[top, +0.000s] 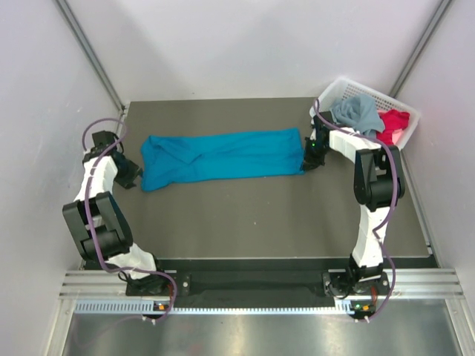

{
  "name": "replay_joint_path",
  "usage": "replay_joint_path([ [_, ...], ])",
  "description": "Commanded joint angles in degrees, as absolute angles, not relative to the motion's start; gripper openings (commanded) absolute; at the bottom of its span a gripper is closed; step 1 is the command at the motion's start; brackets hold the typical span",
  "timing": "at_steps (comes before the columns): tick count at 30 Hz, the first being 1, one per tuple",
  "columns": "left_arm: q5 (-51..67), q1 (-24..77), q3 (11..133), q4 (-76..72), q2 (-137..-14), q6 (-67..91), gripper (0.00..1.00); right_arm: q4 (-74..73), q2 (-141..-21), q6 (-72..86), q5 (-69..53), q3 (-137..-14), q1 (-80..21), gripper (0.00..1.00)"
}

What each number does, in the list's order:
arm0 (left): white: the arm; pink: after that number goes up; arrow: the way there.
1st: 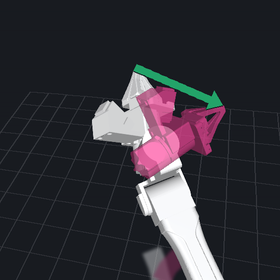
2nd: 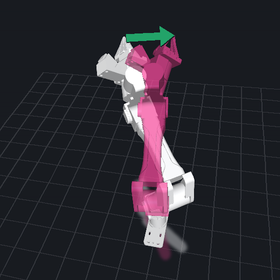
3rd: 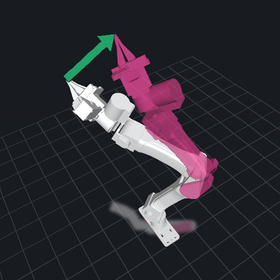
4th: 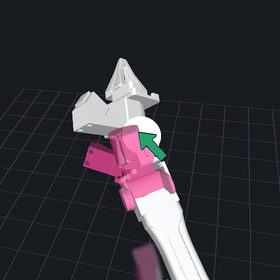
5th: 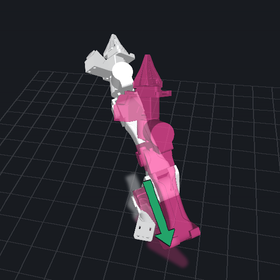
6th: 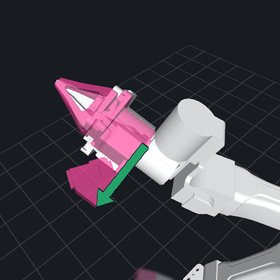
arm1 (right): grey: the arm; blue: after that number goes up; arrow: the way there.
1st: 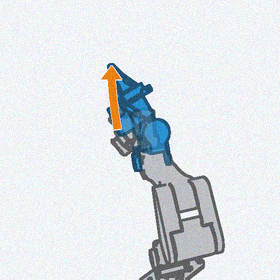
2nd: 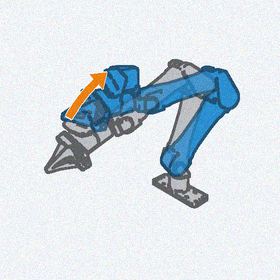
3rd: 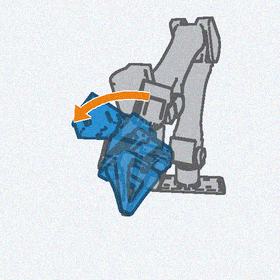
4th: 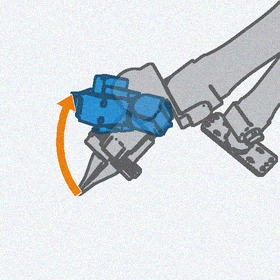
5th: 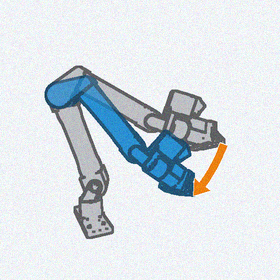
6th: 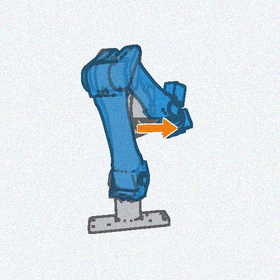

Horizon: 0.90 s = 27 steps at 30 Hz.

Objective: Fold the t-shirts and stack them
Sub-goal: Fold the tshirt

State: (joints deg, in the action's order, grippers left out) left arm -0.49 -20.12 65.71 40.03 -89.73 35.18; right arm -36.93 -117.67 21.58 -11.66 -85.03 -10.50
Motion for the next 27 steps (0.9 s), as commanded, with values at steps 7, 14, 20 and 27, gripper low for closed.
replay_joint_path([
  [7, 22.7, -19.5, 65.1, 23.3, -96.5, 41.3, 0.31, -38.6, -118.1, 19.5, -9.8, -88.0, -11.2, 0.13],
  [14, 16.2, -22.4, 63.3, 28.5, -105.1, 43.8, 0.23, -38.6, -118.5, 19.5, -9.8, -88.1, -11.1, 0.12],
  [20, 12.0, -26.3, 63.8, 31.4, -103.5, 42.0, 0.23, -38.8, -117.7, 18.9, -9.1, -88.2, -11.1, 0.13],
  [27, 12.0, -23.0, 67.1, 32.0, -97.4, 41.6, 0.31, -38.8, -116.2, 18.5, -9.8, -88.6, -11.1, 0.24],
])
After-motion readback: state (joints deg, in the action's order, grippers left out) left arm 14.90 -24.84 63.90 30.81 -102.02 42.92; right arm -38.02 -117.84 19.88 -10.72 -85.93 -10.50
